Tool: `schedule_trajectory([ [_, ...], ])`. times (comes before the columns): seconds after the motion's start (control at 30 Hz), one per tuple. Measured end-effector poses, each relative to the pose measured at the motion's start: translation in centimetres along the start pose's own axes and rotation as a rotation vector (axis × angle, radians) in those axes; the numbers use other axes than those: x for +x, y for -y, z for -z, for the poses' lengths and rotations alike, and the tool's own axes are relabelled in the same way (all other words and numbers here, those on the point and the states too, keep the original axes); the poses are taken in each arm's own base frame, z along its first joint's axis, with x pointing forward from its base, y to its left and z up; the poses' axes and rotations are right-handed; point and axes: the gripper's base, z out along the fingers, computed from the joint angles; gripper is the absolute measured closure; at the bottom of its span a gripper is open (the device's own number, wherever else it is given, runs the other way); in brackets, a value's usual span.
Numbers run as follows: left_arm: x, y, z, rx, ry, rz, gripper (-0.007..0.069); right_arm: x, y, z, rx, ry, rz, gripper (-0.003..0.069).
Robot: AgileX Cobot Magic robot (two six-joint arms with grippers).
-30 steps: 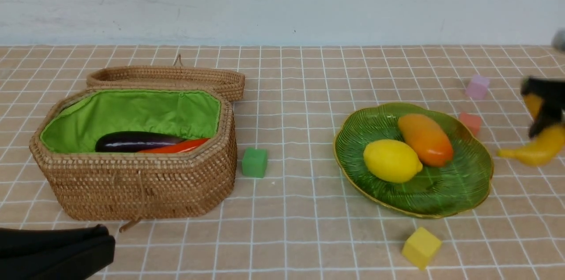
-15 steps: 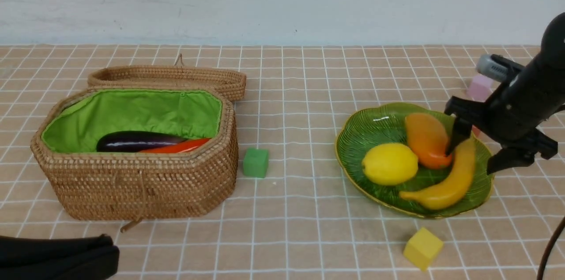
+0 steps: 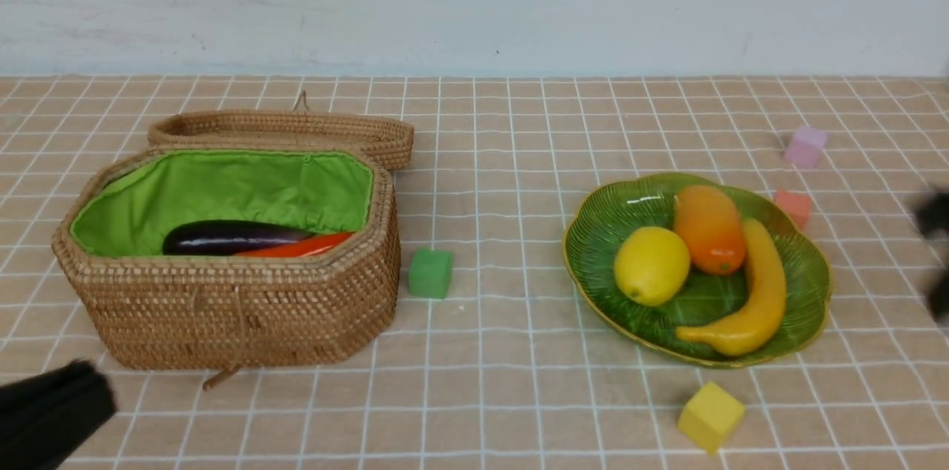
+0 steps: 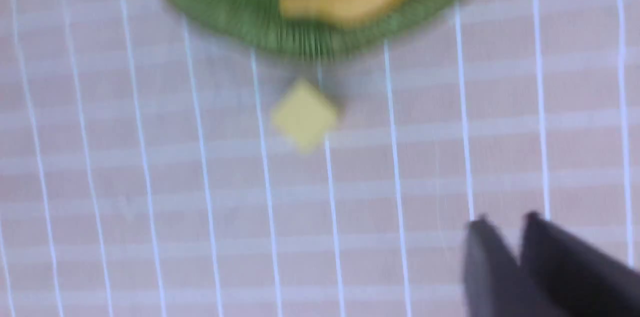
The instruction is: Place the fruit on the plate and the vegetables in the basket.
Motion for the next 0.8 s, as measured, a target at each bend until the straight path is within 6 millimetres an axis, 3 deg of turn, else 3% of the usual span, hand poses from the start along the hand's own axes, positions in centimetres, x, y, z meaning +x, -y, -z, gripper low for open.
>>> schedule_trajectory([
  [0.03,-0.1,0.0,0.1,-0.006,0.013,-0.002,0.0637,0.5,0.1,-0.1,0.001,-0.006,0.0,0.0602],
  [0.1,1.3,-0.3,0.4,-0.044,0.059,0.031,0.0637,3.8,0.2,1.4,-0.008,0.057,0.02,0.0659],
  [0.13,2.2,-0.6,0.3,-0.071,0.072,0.027,0.0637,6.8,0.4,2.4,-0.016,0.126,0.035,0.0666],
  [0.17,2.8,-0.8,0.2,-0.085,0.07,0.016,0.0637,8.5,0.5,3.1,-0.023,0.181,0.044,0.0664],
  [0.2,2.8,-0.8,0.2,-0.089,0.071,0.01,0.0637,8.6,0.5,2.9,-0.022,0.174,0.043,0.0664],
  [0.3,3.4,-0.9,0.1,-0.096,0.062,-0.021,0.0637,12.5,0.8,3.3,-0.062,0.303,0.051,0.0655],
  [0.4,3.5,-0.9,0.1,-0.092,0.056,-0.03,0.0637,15.0,1.0,3.4,-0.116,0.452,0.033,0.0645],
  [0.6,3.6,-0.8,0.0,-0.087,0.05,-0.03,0.0637,17.0,1.8,1.8,-0.174,0.694,0.012,0.0619],
  [0.8,3.6,-0.8,0.0,-0.087,0.05,-0.031,0.0637,17.5,1.9,-0.4,-0.25,0.648,0.079,0.0605],
])
